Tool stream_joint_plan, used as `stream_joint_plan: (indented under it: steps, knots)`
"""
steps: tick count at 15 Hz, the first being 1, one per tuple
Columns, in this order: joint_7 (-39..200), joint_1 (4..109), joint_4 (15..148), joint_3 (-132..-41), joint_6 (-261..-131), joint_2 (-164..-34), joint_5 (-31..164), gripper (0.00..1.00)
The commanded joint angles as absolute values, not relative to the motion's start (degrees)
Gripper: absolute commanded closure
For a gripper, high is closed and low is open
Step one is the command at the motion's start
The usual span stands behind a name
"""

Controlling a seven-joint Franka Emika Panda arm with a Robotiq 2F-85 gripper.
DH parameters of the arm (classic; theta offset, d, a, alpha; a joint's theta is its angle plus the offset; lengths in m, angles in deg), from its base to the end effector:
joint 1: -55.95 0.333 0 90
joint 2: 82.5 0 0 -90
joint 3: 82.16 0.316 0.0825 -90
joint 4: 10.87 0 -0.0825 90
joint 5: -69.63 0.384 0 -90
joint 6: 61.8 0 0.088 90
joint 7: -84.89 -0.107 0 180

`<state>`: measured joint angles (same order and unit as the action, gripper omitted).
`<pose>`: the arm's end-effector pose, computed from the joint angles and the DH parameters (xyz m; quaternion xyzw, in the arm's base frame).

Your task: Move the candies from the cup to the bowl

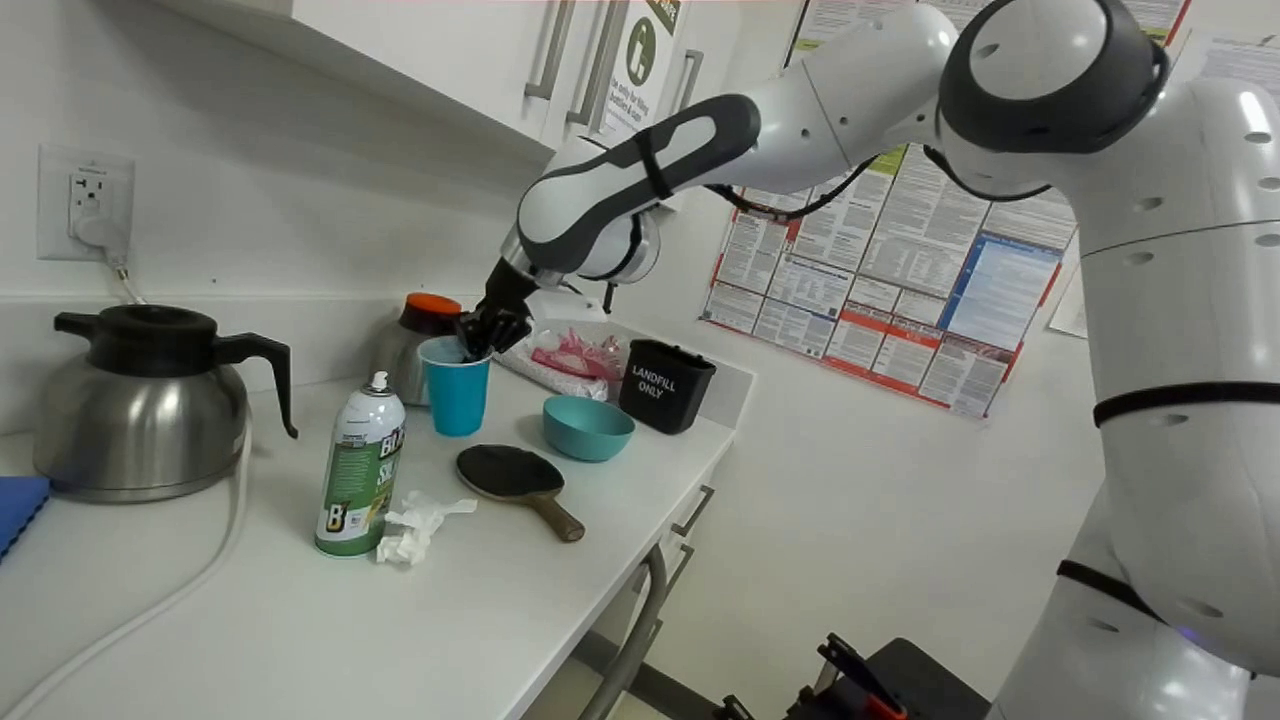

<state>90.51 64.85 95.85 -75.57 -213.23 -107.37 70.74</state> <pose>0.6464 0.1718 0.3227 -0.9707 -0.1636 -0.1703 0.0437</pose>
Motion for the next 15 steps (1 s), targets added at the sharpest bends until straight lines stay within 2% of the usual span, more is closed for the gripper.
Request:
stream_joint_plan:
  steps: [1, 8, 15]
  knots:
    - [94.0, 60.8, 104.1, -75.2, -207.6, -96.5, 71.1, 0.99]
    - [102.1, 54.7, 107.2, -81.1, -202.1, -88.0, 67.1, 0.99]
    - [96.8, 53.7, 103.4, -87.1, -206.8, -91.7, 47.1, 0.99]
